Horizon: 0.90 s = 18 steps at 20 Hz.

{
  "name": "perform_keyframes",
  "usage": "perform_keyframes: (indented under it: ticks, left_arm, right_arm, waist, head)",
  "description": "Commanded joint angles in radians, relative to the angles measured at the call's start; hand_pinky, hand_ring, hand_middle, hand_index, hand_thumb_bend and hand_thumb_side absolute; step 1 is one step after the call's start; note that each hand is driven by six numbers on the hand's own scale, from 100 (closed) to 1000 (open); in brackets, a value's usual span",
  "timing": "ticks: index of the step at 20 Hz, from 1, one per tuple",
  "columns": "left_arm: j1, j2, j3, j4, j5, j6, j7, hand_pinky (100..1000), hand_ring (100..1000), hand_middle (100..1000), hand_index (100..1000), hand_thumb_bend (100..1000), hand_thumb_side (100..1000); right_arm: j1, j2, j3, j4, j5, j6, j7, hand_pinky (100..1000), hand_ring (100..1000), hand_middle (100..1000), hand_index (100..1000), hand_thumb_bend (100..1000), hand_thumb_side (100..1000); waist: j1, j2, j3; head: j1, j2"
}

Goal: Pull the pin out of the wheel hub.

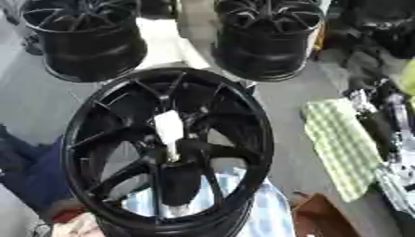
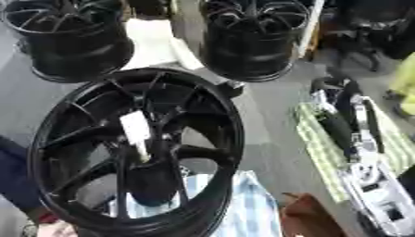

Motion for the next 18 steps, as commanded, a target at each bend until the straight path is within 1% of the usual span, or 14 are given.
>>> perform_keyframes:
  ticks: [1,4,6,9,10,11,14,16,18]
  left_arm:
    - [-0.007,0.020,-0.004,-0.017,0.000,0.001,-0.001,686,1000,658,807,100,851]
    - [-0.006,0.023,-0.006,-0.016,-0.002,0.001,-0.003,686,1000,658,807,100,852]
    - [-0.006,0.025,-0.008,-0.016,-0.002,0.002,-0.004,686,1000,658,807,100,852]
    - [-0.006,0.026,-0.010,-0.016,-0.003,0.002,-0.007,686,1000,658,807,100,852]
    - [-0.006,0.026,-0.010,-0.016,-0.003,0.003,-0.007,686,1000,658,807,100,852]
    - [-0.006,0.027,-0.012,-0.015,-0.003,0.003,-0.008,686,1000,658,806,100,853]
    - [-0.007,0.028,-0.017,-0.015,-0.003,0.004,-0.012,686,1000,658,806,100,853]
    - [-0.007,0.029,-0.019,-0.015,-0.004,0.005,-0.015,686,1000,658,806,100,854]
    - [-0.008,0.028,-0.022,-0.015,-0.004,0.006,-0.017,686,1000,658,806,100,854]
  right_arm:
    - [-0.030,-0.143,0.004,-0.035,-0.019,-0.048,0.069,759,687,747,916,100,593]
    - [-0.075,-0.256,0.026,-0.035,-0.050,-0.116,0.166,769,703,762,927,100,574]
    - [-0.112,-0.317,0.042,-0.035,-0.081,-0.149,0.233,774,712,771,932,100,561]
    - [-0.177,-0.383,0.070,-0.035,-0.133,-0.168,0.326,780,724,782,939,100,540]
    - [-0.191,-0.393,0.074,-0.035,-0.148,-0.167,0.348,780,724,782,939,100,540]
    - [-0.219,-0.410,0.088,-0.035,-0.162,-0.166,0.376,789,745,801,947,115,514]
    - [-0.337,-0.438,0.150,-0.035,-0.212,-0.141,0.489,803,774,825,955,143,484]
    - [-0.414,-0.434,0.189,-0.035,-0.235,-0.110,0.566,812,791,837,959,153,472]
    - [-0.494,-0.413,0.234,-0.035,-0.242,-0.060,0.650,823,818,855,965,154,460]
  waist:
    - [-0.003,-0.012,0.002]
    - [-0.007,-0.013,0.006]
    - [-0.009,-0.015,0.011]
    - [-0.012,-0.016,0.018]
    - [-0.013,-0.017,0.018]
    - [-0.014,-0.018,0.023]
    - [-0.017,-0.019,0.032]
    - [-0.018,-0.019,0.037]
    - [-0.019,-0.019,0.042]
  head:
    - [0.003,-0.003]
    - [0.000,-0.003]
    - [-0.004,-0.003]
    - [-0.007,-0.003]
    - [-0.007,-0.003]
    - [-0.010,-0.003]
    - [-0.017,-0.003]
    - [-0.023,-0.003]
    - [-0.029,-0.003]
